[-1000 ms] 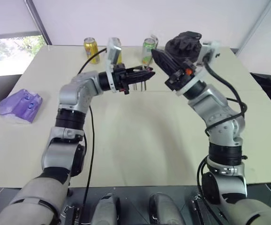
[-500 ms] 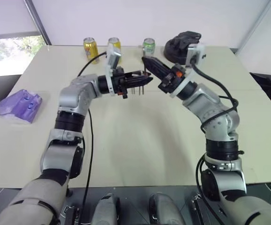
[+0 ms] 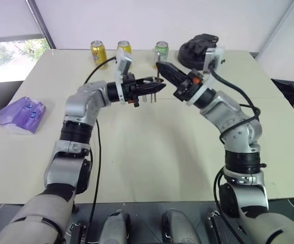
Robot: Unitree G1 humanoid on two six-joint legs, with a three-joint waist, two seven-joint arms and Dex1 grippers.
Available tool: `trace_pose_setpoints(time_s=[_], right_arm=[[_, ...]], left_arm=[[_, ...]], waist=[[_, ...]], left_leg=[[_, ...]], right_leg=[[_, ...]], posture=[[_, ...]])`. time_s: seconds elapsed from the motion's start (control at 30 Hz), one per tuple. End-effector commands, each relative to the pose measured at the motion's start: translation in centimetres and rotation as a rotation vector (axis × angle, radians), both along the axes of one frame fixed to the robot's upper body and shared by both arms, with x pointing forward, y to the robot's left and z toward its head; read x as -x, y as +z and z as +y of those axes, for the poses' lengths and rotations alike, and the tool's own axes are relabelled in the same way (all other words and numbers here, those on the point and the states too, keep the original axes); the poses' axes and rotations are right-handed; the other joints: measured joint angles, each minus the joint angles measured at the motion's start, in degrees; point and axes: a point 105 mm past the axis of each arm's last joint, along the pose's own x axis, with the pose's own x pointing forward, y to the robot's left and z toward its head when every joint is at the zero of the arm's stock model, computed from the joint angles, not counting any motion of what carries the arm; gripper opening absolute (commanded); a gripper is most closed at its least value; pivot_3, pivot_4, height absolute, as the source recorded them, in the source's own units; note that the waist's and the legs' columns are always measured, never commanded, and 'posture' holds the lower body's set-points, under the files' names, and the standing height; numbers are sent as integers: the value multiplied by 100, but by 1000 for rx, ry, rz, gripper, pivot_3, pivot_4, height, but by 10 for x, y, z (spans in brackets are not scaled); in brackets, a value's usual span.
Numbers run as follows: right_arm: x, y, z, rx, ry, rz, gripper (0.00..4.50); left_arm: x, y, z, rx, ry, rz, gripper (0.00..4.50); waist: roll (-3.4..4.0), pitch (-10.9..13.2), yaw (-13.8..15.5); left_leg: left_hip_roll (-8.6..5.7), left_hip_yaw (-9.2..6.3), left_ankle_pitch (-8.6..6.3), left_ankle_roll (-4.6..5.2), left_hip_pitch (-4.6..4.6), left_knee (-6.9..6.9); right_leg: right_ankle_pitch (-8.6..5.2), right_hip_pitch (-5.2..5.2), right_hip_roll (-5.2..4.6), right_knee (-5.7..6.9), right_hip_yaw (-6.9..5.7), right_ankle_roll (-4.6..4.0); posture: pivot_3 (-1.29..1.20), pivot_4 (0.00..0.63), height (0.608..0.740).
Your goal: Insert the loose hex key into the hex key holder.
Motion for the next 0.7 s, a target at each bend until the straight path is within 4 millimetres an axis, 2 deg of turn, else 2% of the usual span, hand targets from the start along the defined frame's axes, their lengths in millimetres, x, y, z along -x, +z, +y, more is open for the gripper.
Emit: trace_pose_setpoints(time_s=[0.03,0.17,0.2,0.27,0.47,0.7], right_arm=[[-1,-2,-7,4,-27,10,29],[-1,-3,-7,4,-30,10,29],[-1,-3,-7,5,-31,10,331],[-1,-3,-7,5,-32,10,1031],[-3,-3,-7,1,-49,9,4149],[-11,3,-12,-32,-103,2,4149]], left_arm=[[7,32,2,68,-12,-121,571],[7,32,2,65,-14,-122,571],[7,32,2,65,-14,-122,571],[7,31,2,64,-14,-122,571],[7,28,2,57,-12,-121,571],[6,22,2,35,-5,-113,571]], waist=[[0,0,0],[0,0,-1],[0,0,0],[0,0,0],[0,0,0],[0,0,-1]], left_leg=[[0,0,0,0,0,0],[0,0,0,0,0,0],[0,0,0,0,0,0],[0,-1,0,0,0,0],[0,0,0,0,0,0],[0,0,1,-1,0,0]], right_leg=[[0,0,0,0,0,0],[0,0,0,0,0,0],[0,0,0,0,0,0],[0,0,0,0,0,0],[0,0,0,0,0,0],[0,0,0,0,0,0]], posture=[[0,150,739],[0,150,739],[0,150,739],[0,150,739],[0,150,739],[0,150,739]])
